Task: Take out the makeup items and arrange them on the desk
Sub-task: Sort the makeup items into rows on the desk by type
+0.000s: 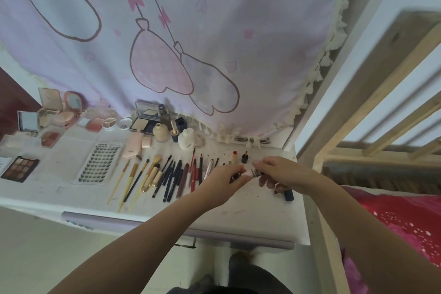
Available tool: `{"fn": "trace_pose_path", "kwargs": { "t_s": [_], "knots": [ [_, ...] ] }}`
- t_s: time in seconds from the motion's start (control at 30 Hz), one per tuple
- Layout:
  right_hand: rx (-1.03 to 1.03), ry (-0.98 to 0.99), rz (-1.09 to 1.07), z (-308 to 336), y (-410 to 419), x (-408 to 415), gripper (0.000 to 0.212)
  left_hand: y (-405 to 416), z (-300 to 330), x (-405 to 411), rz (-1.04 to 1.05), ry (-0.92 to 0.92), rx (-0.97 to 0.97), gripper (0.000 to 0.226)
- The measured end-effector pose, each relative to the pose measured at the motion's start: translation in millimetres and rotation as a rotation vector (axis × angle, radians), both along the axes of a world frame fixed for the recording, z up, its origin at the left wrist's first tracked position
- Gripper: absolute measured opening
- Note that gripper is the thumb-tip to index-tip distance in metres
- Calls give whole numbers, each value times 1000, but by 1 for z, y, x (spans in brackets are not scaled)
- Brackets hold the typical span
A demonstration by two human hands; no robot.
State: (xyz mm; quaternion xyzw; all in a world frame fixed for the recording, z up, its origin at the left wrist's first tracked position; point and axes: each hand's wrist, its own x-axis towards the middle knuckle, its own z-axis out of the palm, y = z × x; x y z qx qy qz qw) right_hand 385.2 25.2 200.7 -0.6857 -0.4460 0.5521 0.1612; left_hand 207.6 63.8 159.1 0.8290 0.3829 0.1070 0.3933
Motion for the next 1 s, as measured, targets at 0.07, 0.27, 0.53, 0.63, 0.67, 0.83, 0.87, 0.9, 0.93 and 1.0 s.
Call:
{"fn": "trace_pose_path", "kwargs": {
  "t_s": [0.07,0.27,0.53,0.63,0.67,0.83,0.87,0.9,0.93,1.0],
  "knots": [
    [-15,3,12,-1,2,1,31,1,0,1,-4,2,3,26],
    [10,46,60,-1,7,4,18,5,-7,-6,26,-4,6,32],
    [51,-24,144,-4,13,3,10,9,-6,-8,1,10,-38,28],
    [65,-14,89,-1,13,11,10,10,-5,-13,10,26,-85,24],
    [61,-6,67,1,12,15,11,11,-6,-16,19,37,-96,23],
    [2,69,-15,4,3,37,21,16,-21,-40,119,48,-180,17],
    [-7,111,-46,3,-1,40,22,15,-23,-43,150,16,-225,17],
    [-23,176,-91,1,-6,41,23,14,-26,-44,182,-32,-283,16],
    [-47,258,-144,-1,-11,40,23,12,-29,-46,213,-75,-342,14],
    [-118,446,-245,-11,-23,33,24,6,-36,-46,242,-103,-403,13]
  ]
}}
